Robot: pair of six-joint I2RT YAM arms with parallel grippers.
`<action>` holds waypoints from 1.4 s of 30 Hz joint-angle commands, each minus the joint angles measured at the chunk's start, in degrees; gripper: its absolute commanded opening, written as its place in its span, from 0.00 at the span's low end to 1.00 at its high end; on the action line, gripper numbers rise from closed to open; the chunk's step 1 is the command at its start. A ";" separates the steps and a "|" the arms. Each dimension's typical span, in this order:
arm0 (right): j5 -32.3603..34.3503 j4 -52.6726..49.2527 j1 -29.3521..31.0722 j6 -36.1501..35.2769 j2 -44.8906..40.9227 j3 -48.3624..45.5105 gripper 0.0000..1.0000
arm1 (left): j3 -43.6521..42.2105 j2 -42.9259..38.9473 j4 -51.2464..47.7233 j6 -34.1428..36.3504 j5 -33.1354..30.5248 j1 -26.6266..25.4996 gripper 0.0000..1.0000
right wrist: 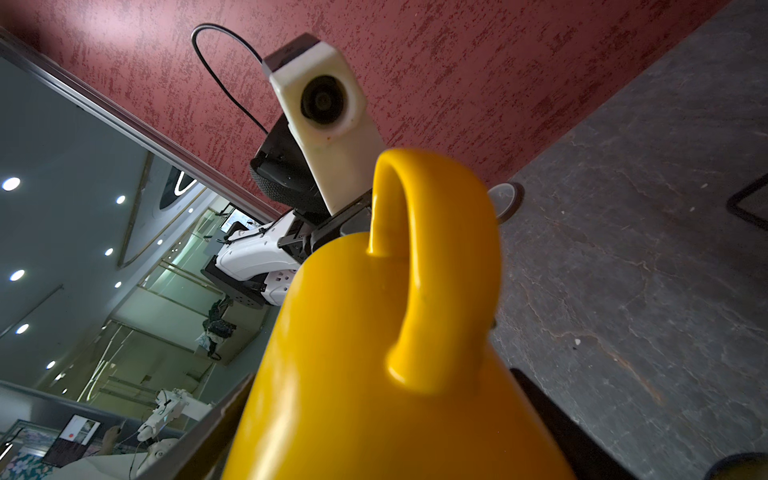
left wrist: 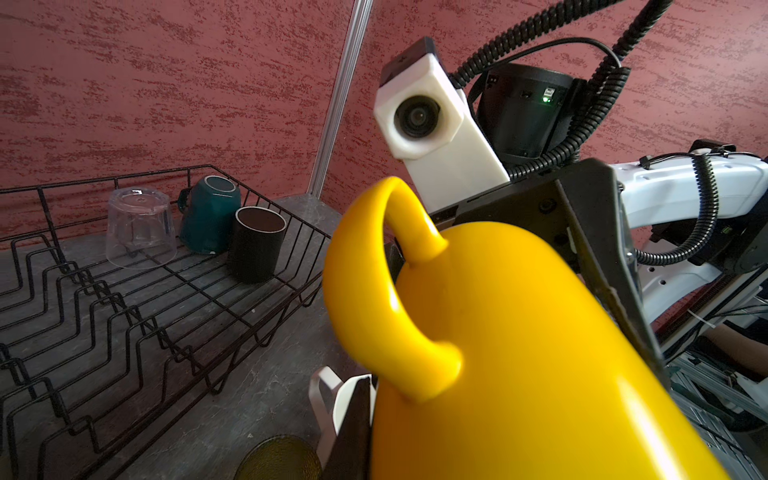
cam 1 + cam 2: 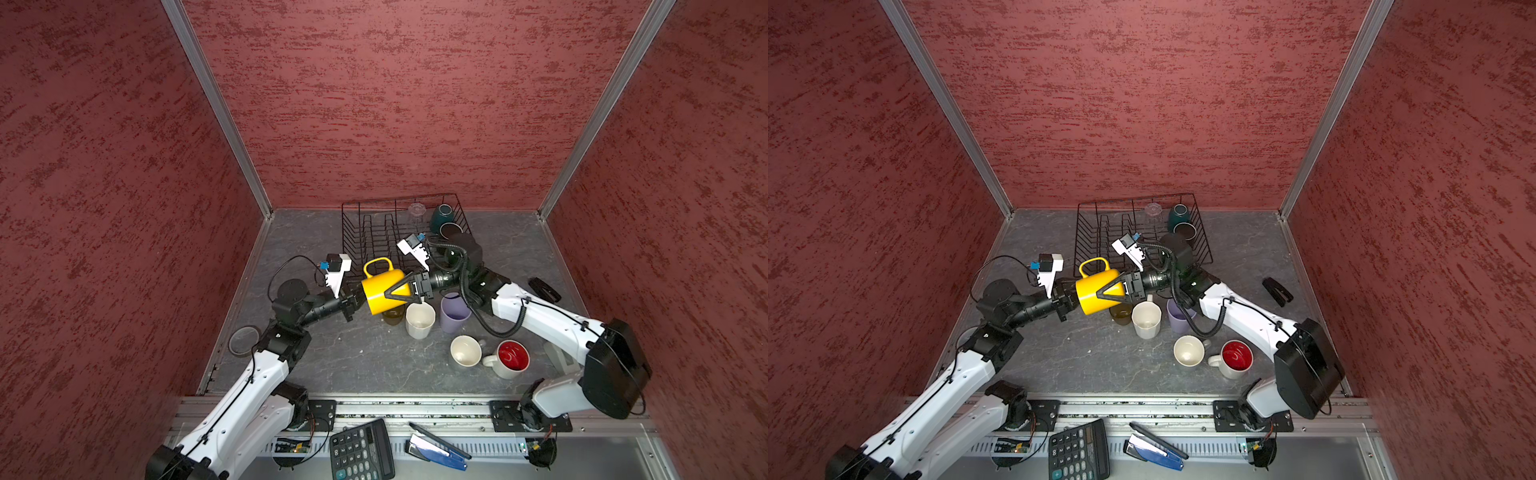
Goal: Load the cups into the dish rack
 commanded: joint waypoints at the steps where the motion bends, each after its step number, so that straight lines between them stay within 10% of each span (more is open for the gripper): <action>1: 4.14 -0.77 0.04 0.59 -0.34 -0.19 0.35 | 2.27 -1.90 2.35 -0.70 -4.51 0.17 0.18; 27: 10.79 -7.06 -2.78 0.30 -5.22 3.41 0.10 | 1.46 -6.93 -3.86 0.18 -13.69 0.94 1.00; 36: 25.08 -34.72 -6.57 -15.03 -6.63 15.55 0.09 | 4.74 -12.36 -15.28 -1.08 -27.13 1.94 0.99; 42: 34.70 -47.44 -10.99 -21.89 -1.63 24.67 0.08 | 4.70 -16.81 -16.68 0.10 -25.32 2.11 0.99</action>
